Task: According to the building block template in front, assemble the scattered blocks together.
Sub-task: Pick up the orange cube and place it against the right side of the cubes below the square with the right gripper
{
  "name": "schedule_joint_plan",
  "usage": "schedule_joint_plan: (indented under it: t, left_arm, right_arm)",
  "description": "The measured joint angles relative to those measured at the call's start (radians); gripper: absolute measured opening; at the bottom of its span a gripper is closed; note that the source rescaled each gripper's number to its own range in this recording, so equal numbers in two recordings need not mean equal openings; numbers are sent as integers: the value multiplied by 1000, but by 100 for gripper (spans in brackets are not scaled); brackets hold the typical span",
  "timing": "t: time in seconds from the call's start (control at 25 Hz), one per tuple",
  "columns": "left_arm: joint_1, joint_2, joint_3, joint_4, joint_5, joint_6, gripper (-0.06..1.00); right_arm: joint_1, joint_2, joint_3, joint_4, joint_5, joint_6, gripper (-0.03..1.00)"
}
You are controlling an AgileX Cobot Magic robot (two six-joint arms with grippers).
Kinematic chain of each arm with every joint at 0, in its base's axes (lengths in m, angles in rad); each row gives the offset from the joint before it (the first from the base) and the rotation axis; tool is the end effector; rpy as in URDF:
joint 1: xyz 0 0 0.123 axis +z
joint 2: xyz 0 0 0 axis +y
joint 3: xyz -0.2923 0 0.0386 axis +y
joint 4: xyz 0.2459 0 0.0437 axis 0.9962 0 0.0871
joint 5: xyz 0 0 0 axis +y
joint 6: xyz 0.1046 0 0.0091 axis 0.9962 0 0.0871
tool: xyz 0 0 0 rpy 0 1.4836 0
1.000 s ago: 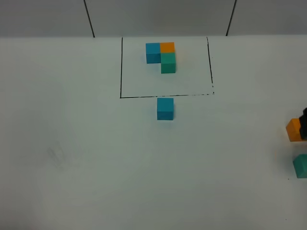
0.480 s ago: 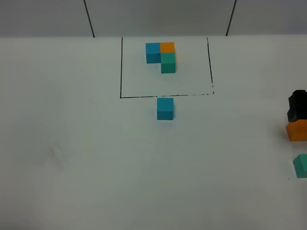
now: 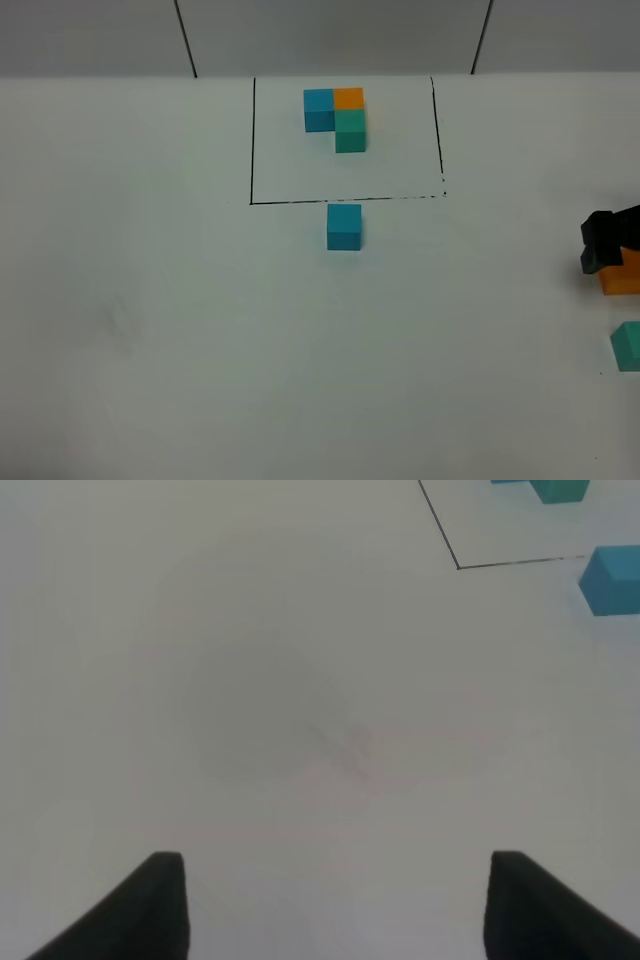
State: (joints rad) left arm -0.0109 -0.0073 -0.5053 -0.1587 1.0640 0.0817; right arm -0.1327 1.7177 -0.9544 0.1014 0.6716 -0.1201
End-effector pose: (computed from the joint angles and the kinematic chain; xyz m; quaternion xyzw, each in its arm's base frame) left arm -0.0067 -0.0144 0.2721 0.0429 0.8470 -0.0606 0.5263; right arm 0.3104 -0.0348 0.1659 0.0422 0.9923 0.0215 0.1148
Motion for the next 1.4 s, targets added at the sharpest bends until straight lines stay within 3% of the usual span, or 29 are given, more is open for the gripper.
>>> schedule_joint_plan:
  t: [0.88, 1.04, 1.12, 1.2, 1.4]
  left_arm:
    - [0, 0, 0, 0, 0, 0, 36]
    - [0, 0, 0, 0, 0, 0, 36]
    - [0, 0, 0, 0, 0, 0, 36]
    - [0, 0, 0, 0, 0, 0, 36]
    - [0, 0, 0, 0, 0, 0, 36]
  right_arm:
    - [-48, 164, 0, 15, -115, -28, 72]
    - [-51, 172, 0, 15, -118, -28, 51]
    - [-52, 173, 0, 14, -118, -28, 30]
    - [-53, 174, -3, 14, -117, -28, 0]
    - [-5, 174, -65, -2, -38, -110, 2]
